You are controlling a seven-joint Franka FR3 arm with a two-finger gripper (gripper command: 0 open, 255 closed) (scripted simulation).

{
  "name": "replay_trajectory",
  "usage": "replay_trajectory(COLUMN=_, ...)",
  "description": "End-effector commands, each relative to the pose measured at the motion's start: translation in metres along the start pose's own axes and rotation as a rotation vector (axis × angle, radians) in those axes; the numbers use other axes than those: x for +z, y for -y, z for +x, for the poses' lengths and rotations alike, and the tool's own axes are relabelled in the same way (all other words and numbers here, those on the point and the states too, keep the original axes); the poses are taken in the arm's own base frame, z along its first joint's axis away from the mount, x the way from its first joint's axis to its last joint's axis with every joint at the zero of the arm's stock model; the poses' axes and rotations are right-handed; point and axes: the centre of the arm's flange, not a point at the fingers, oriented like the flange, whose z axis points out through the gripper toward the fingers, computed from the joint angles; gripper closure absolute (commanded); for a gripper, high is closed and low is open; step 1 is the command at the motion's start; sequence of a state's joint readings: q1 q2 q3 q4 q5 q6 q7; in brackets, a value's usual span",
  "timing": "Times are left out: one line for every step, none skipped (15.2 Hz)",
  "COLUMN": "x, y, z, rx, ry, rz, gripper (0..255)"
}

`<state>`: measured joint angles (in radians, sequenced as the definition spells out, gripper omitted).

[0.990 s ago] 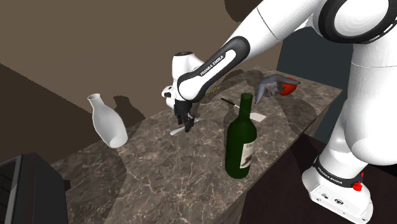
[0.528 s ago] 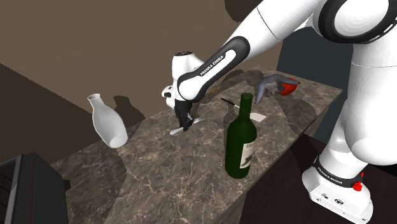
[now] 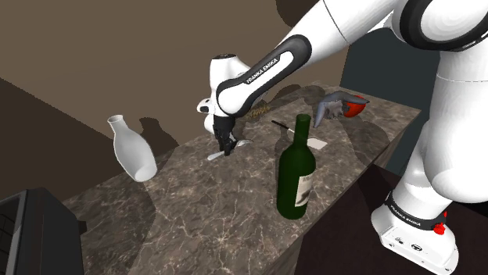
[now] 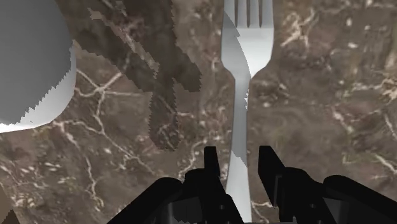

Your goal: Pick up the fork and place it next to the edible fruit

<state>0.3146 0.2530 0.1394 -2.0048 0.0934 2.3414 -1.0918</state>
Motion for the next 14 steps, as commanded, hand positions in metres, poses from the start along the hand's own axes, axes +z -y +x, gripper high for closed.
replay_trajectory(x=-0.011, y=0.001, z=0.002, rx=0.0, ry=0.0, rz=0.0, gripper=255)
replay_trajectory(x=-0.016, y=0.001, z=0.002, rx=0.0, ry=0.0, rz=0.0, gripper=255)
replay_trajectory(x=-0.021, y=0.001, z=0.003, rx=0.0, ry=0.0, rz=0.0, gripper=255)
replay_trajectory(x=-0.026, y=0.001, z=0.004, rx=0.0, ry=0.0, rz=0.0, gripper=255)
replay_trajectory(x=-0.032, y=0.001, z=0.004, rx=0.0, ry=0.0, rz=0.0, gripper=255)
replay_trajectory(x=-0.037, y=0.001, z=0.005, rx=0.0, ry=0.0, rz=0.0, gripper=255)
replay_trajectory(x=-0.042, y=0.001, z=0.006, rx=0.0, ry=0.0, rz=0.0, gripper=255)
replay_trajectory(x=-0.047, y=0.001, z=0.006, rx=0.0, ry=0.0, rz=0.0, gripper=255)
replay_trajectory(x=-0.053, y=0.0, z=0.007, rx=0.0, ry=0.0, rz=0.0, gripper=255)
replay_trajectory(x=-0.058, y=0.0, z=0.008, rx=0.0, ry=0.0, rz=0.0, gripper=255)
replay_trajectory(x=-0.063, y=0.0, z=0.009, rx=0.0, ry=0.0, rz=0.0, gripper=255)
replay_trajectory(x=-0.068, y=0.0, z=0.009, rx=0.0, ry=0.0, rz=0.0, gripper=255)
replay_trajectory(x=-0.074, y=0.0, z=0.01, rx=0.0, ry=0.0, rz=0.0, gripper=255)
replay_trajectory(x=-0.079, y=0.0, z=0.011, rx=0.0, ry=0.0, rz=0.0, gripper=255)
